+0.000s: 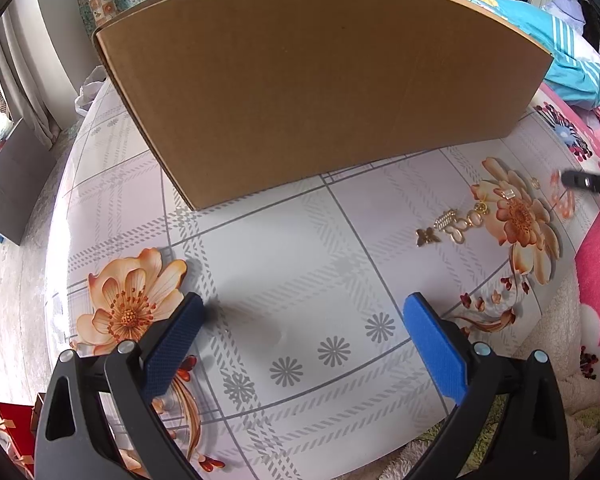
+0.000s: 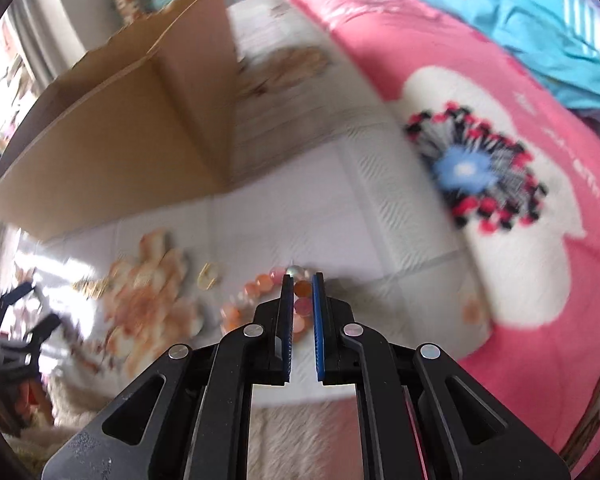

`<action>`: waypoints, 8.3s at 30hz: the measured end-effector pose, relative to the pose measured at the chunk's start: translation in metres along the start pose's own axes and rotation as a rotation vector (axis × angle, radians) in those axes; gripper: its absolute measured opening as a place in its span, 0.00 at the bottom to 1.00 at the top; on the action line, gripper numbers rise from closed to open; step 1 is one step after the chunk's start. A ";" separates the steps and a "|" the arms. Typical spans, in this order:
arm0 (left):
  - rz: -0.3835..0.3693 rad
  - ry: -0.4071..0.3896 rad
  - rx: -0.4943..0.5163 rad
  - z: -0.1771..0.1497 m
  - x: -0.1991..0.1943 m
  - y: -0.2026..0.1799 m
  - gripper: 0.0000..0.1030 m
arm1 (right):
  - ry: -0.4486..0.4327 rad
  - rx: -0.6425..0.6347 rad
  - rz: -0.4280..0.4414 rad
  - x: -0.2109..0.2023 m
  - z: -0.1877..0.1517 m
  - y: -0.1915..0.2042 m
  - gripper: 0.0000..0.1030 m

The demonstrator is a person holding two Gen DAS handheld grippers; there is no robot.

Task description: Organize jewelry

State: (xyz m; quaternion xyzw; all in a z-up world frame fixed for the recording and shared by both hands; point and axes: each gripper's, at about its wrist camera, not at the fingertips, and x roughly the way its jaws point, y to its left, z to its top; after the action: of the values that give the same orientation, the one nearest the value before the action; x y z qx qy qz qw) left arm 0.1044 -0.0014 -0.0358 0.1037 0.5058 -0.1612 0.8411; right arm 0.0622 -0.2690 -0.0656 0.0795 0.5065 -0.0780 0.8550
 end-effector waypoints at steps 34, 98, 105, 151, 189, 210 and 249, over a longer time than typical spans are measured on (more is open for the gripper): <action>-0.132 -0.146 0.131 0.007 -0.018 -0.040 0.48 | 0.009 -0.125 0.353 -0.003 -0.033 0.092 0.14; -0.167 -0.171 0.145 0.012 -0.011 -0.037 0.11 | -0.058 -0.257 0.151 0.008 -0.004 0.106 0.02; -0.165 -0.190 0.143 0.011 -0.017 -0.038 0.11 | -0.069 -0.148 0.230 -0.006 0.005 0.072 0.00; -0.201 -0.363 0.212 0.019 -0.089 -0.034 0.11 | -0.165 -0.236 0.369 -0.098 0.039 0.030 0.02; -0.072 -0.301 0.043 0.178 -0.025 -0.016 0.39 | -0.356 -0.095 0.330 -0.057 0.122 0.061 0.28; -0.086 -0.352 0.041 0.090 -0.091 -0.004 0.53 | -0.444 -0.136 0.388 -0.114 0.079 0.065 0.49; -0.177 -0.159 0.339 0.025 0.005 -0.072 0.21 | -0.021 -0.080 0.396 -0.005 -0.006 0.059 0.31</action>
State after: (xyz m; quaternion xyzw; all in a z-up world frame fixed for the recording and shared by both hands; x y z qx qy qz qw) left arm 0.0998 -0.0768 -0.0296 0.1860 0.4107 -0.3251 0.8313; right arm 0.0672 -0.2096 -0.0608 0.1430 0.4748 0.1110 0.8613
